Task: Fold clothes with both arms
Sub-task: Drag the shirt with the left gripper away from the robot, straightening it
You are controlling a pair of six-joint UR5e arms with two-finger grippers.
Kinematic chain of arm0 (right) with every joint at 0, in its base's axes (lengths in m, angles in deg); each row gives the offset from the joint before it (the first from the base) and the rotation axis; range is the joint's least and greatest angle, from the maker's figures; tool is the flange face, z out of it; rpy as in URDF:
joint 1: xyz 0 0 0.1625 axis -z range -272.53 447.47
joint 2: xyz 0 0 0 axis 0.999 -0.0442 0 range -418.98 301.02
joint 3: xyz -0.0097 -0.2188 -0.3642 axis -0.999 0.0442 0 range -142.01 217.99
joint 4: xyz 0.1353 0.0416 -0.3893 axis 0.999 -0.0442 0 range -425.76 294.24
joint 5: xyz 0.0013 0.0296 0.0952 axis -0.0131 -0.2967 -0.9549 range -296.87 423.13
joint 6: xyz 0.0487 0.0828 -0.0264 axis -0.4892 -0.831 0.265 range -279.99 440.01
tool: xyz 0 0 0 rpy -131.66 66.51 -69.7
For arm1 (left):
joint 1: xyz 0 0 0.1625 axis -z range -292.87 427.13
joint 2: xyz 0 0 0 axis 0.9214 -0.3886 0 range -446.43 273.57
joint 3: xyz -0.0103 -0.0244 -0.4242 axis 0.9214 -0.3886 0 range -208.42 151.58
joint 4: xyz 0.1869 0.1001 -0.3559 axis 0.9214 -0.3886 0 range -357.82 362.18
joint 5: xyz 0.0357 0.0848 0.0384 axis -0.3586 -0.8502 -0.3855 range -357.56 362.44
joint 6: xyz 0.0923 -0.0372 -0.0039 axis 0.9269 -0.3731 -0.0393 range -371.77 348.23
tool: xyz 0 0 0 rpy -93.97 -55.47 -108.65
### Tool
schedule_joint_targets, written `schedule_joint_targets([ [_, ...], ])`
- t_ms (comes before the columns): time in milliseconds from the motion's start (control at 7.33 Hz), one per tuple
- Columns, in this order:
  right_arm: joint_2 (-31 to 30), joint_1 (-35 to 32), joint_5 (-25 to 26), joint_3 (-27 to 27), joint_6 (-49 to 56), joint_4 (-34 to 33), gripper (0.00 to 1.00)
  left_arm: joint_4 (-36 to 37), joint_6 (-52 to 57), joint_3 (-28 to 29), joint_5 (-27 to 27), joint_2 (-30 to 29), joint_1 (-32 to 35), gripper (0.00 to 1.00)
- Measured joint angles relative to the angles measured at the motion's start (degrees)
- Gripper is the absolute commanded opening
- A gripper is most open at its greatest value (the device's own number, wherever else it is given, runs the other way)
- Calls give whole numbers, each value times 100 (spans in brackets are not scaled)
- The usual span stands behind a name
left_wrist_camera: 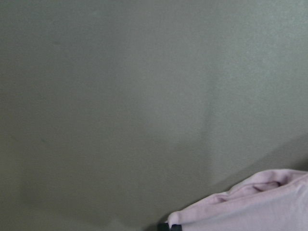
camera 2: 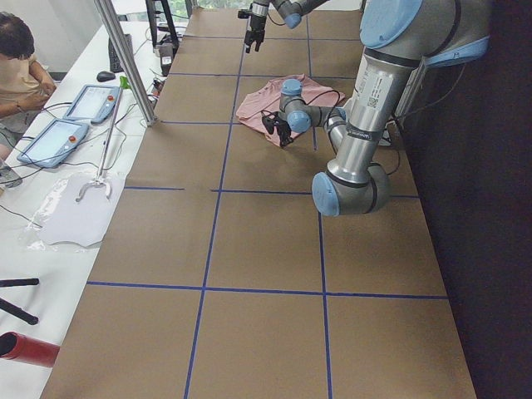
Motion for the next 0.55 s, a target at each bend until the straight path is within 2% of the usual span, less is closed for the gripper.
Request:
schedule_joint_targets([
  [273, 2, -1, -6, -19, -2, 0, 100, -65, 884, 171, -146, -130, 684, 0],
  [409, -8, -5, -8, -31, -8, 0, 100, -440, 1127, 700, -239, -428, 1026, 0],
  [546, -21, -7, -9, -43, -14, 2, 100, -1013, 1225, 1533, -283, -884, 1307, 0],
])
